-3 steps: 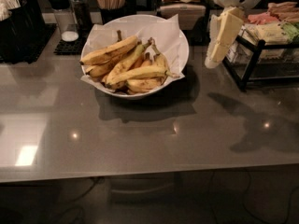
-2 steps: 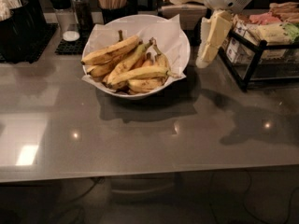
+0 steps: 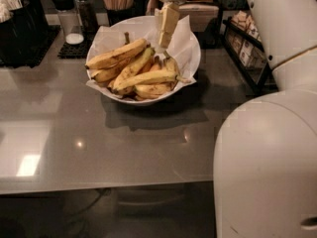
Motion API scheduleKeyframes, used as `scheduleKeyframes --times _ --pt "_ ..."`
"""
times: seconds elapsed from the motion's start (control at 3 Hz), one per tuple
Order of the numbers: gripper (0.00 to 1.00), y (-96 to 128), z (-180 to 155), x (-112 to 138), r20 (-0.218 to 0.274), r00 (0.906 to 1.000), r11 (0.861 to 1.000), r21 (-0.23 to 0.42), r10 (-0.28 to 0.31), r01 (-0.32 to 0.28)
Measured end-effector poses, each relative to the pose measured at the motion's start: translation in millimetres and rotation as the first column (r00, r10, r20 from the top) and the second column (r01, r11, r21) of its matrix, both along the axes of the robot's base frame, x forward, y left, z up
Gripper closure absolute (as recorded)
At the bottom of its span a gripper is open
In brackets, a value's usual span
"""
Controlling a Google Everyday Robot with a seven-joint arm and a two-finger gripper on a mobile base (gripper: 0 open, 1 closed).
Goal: Pick banana from white bowl
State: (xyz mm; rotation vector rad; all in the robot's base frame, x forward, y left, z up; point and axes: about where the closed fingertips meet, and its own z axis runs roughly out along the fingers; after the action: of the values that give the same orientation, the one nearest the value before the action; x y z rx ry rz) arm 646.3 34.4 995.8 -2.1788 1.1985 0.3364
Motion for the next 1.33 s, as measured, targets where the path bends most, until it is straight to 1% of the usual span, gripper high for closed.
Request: scheduleKeyframes --times 0.33,0.67,1.0,1.33 --pt "0.0 9.4 -7.6 4.5 -0.009 1.0 1.0 0.005 0.001 -0.001" --pt "0.0 37.2 -20.9 15.5 -0.013 0.9983 0.998 0.0 0.058 -0.058" --pt "0.19 43.3 -19.4 22.2 0.003 0.9989 0.999 0.018 0.047 -0.047" --pt "0.31 43.6 -19.4 22.4 0.003 0.9989 0.999 0.018 0.046 -0.046"
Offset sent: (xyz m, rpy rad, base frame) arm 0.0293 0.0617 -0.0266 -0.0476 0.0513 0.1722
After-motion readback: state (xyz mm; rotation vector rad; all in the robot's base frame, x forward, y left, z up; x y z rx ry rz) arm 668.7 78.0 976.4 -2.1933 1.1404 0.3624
